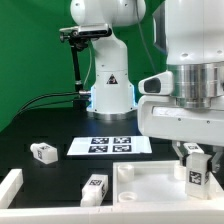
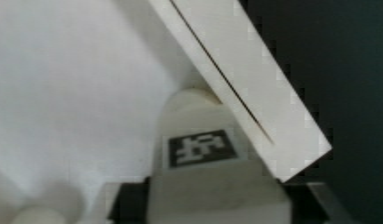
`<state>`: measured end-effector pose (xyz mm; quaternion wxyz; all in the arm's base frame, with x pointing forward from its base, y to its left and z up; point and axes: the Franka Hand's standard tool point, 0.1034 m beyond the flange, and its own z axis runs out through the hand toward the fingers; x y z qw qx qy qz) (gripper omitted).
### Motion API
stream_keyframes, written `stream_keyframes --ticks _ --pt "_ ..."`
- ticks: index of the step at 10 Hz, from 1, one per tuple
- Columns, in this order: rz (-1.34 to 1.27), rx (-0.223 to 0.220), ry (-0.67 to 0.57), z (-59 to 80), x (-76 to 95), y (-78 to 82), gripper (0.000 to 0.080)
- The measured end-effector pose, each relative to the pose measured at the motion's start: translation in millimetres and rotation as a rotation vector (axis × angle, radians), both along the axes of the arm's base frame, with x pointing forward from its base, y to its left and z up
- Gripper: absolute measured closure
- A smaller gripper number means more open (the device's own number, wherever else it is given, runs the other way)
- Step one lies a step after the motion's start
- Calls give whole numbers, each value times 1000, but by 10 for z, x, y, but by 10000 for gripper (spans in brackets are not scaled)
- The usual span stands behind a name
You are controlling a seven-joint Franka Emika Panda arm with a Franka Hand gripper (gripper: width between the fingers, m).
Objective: Assemble one leg
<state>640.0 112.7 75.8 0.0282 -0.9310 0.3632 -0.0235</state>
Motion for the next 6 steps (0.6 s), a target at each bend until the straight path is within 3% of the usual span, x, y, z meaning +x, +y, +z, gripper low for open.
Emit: stream_keyframes --ticks 1,5,6 --pt "-101 10 3 0 1 3 514" --pt "-939 82 33 -9 24 45 514" --pt "-990 97 33 -14 19 35 514"
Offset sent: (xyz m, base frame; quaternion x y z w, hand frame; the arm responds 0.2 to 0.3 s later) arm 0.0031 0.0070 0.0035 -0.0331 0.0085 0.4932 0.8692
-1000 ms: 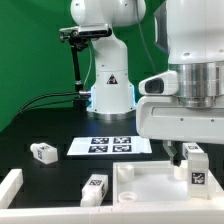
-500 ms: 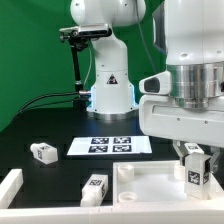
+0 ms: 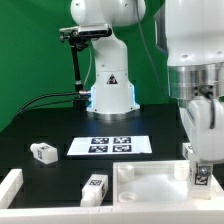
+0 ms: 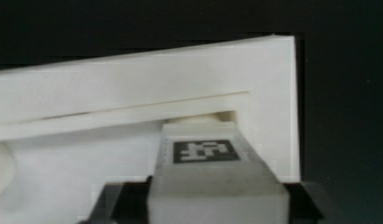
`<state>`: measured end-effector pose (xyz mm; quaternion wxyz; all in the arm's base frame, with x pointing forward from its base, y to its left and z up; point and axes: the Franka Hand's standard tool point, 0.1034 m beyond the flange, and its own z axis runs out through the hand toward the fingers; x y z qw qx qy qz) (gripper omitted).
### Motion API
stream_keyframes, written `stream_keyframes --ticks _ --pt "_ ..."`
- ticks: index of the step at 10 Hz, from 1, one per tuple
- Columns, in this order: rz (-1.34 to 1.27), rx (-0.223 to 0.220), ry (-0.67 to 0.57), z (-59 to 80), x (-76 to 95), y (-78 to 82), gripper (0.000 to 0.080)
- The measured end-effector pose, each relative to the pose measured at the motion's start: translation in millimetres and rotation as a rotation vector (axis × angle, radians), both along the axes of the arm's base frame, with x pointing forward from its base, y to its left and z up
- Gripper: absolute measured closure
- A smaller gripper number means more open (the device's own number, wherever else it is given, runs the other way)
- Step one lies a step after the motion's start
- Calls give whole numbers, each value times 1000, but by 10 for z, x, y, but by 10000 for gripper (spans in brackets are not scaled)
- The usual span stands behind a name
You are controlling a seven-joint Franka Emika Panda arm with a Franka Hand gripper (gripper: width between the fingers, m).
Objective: Assemble one leg
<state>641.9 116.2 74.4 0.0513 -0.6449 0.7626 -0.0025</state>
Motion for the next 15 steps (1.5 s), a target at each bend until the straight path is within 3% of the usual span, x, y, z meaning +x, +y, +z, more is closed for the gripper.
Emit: stream_keyframes --ticks 2,4,6,7,8,10,12,13,15 --pt "40 -4 -1 0 -1 1 514" --pt "284 -31 -8 7 -7 -1 512" --pt "631 -58 -34 18 15 -25 227" --pt "772 -72 -45 12 6 -17 227" --pt "810 -92 -66 5 -2 -29 166" --pt "925 -109 -68 1 4 -62 154" --pt "1328 -186 -53 11 11 -13 151" --pt "1444 -200 -48 16 15 5 151" --pt "1412 -199 -47 9 16 -18 151"
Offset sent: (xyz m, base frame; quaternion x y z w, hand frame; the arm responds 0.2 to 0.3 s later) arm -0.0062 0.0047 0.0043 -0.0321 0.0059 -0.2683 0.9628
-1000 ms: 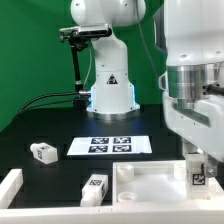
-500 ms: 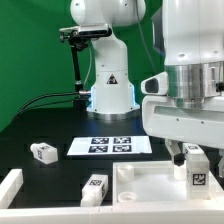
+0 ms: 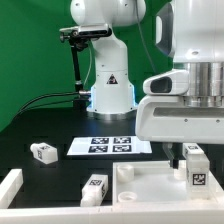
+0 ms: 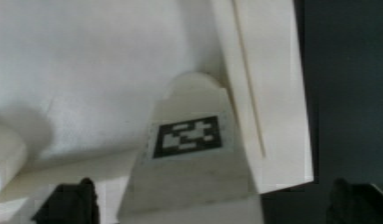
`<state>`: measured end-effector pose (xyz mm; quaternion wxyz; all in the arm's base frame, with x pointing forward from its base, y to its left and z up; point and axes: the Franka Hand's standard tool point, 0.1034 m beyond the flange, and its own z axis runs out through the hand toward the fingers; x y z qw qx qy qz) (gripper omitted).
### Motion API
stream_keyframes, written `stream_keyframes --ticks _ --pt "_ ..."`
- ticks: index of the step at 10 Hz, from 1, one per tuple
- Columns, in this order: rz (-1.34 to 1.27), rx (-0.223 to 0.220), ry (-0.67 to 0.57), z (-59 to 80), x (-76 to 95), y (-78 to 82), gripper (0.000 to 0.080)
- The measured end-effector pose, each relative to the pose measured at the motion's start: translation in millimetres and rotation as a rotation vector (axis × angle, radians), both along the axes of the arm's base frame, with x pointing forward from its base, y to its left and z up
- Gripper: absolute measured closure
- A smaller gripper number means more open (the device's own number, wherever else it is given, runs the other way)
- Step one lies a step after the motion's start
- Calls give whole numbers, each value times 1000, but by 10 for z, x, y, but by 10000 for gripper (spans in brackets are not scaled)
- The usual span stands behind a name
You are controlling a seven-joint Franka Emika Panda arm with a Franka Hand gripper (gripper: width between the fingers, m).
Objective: Assemble one leg
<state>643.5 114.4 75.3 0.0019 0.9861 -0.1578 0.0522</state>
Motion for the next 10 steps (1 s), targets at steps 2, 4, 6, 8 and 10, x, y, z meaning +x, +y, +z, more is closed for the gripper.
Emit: stream_keyframes --ticks 2,4,6,8,10 --pt "-39 4 0 -3 -1 -3 412" --pt "-180 18 -3 -6 -2 -8 515" --pt "-462 39 -9 -11 -6 -14 515" --pt "-850 95 1 -13 -14 -58 515" --pt "-1245 182 41 -15 -25 -59 515"
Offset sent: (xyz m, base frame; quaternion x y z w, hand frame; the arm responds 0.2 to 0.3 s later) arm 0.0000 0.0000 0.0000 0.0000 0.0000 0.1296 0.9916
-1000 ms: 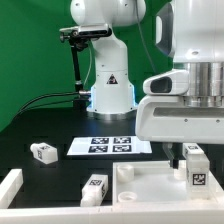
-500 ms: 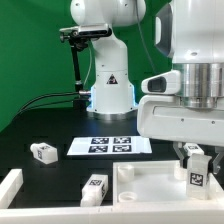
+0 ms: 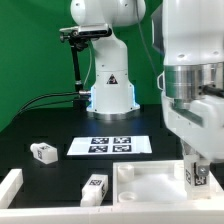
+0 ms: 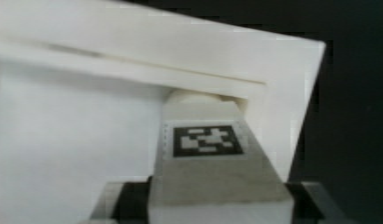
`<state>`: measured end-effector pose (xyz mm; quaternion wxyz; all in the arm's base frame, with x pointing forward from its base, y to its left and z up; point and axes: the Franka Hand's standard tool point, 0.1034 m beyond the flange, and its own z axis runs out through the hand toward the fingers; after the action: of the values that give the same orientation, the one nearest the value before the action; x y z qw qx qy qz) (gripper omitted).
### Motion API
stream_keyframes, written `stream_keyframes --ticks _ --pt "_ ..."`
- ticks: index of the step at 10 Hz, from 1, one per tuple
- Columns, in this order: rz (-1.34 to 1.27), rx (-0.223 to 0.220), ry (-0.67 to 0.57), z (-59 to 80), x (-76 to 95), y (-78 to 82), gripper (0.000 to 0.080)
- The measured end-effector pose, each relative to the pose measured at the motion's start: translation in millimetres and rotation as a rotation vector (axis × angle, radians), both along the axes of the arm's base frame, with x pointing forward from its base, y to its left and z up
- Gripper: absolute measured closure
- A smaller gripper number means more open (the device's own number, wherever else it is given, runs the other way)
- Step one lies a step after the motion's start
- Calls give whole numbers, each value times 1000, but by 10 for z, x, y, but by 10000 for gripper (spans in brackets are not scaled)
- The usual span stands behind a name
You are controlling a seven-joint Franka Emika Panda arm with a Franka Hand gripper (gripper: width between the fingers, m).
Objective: Assemble one leg
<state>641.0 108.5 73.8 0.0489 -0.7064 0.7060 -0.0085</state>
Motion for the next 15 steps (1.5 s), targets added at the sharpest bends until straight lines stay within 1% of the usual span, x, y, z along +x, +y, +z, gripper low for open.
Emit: stream_keyframes --ticks 1,3,4,5,6,7,8,9,11,13,14,15 --pt "-146 36 -4 -9 -7 11 515" --pt "-231 36 -2 -9 -14 58 514" --pt "-226 35 -3 -10 -12 49 509" --pt "-150 26 -4 -14 -18 56 509" --pt "-24 15 -6 -12 -26 81 288" --pt "198 -4 -24 -1 -13 82 288" --pt "393 -13 -36 -6 -18 85 180" --pt "460 -16 -36 -24 -35 91 159" --pt "566 -30 -42 -26 -32 74 151" --pt "743 -54 -50 -26 -30 54 150" --pt "1036 -102 -58 -21 -19 38 150" --pt "1149 -111 -63 -28 -18 26 150"
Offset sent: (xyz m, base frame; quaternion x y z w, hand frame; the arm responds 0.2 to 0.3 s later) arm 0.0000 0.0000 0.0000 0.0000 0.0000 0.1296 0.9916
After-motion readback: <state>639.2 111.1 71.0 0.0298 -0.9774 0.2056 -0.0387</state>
